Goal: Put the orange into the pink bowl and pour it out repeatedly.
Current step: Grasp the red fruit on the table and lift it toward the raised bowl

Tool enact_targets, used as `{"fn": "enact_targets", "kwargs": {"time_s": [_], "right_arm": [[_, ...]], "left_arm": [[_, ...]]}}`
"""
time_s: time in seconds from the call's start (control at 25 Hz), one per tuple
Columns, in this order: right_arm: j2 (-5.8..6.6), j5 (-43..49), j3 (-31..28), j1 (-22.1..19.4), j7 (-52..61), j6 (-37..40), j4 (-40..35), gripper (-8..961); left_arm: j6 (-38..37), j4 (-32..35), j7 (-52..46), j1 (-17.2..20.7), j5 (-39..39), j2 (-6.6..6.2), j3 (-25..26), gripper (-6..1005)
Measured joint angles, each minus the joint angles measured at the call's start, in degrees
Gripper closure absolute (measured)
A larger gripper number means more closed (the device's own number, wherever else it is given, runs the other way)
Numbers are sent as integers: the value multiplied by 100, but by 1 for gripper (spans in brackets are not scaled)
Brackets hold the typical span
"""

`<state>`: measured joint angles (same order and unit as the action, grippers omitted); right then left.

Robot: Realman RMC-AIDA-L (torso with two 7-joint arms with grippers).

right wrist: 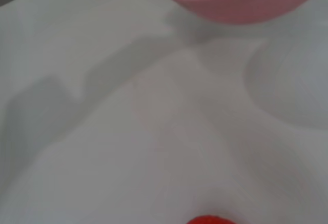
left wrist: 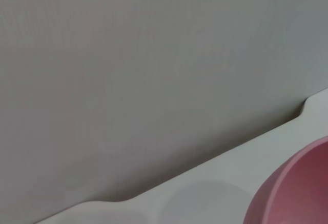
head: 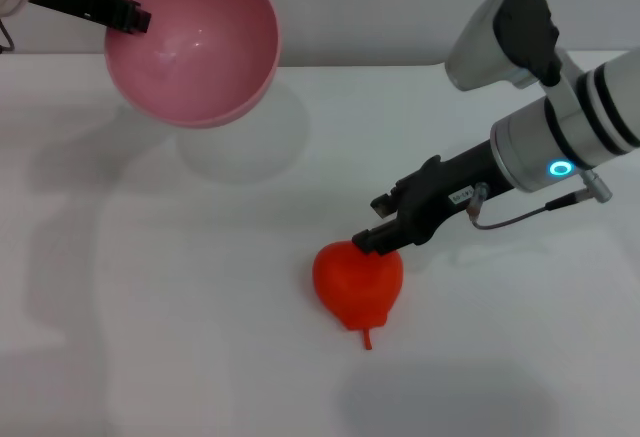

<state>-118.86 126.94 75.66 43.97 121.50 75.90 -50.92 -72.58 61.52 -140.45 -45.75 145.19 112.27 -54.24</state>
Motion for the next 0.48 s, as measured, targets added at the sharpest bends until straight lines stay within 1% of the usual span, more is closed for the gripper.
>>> {"fn": "enact_targets", "kwargs": {"time_s": [0.16,0.2,0.48], "right_arm": [[-9,-9,130,37,0,-194,229,351],[-13,-12,178,41,0,-237,267,351],[-24,-159,531,116,0,-465,572,353]], "left_arm": [[14,0,0,-3,-1,33,1,960],[16,11,0,-23,-3,74,-27,960],[25,49,-12,-126,-5,162,-231,960]]}}
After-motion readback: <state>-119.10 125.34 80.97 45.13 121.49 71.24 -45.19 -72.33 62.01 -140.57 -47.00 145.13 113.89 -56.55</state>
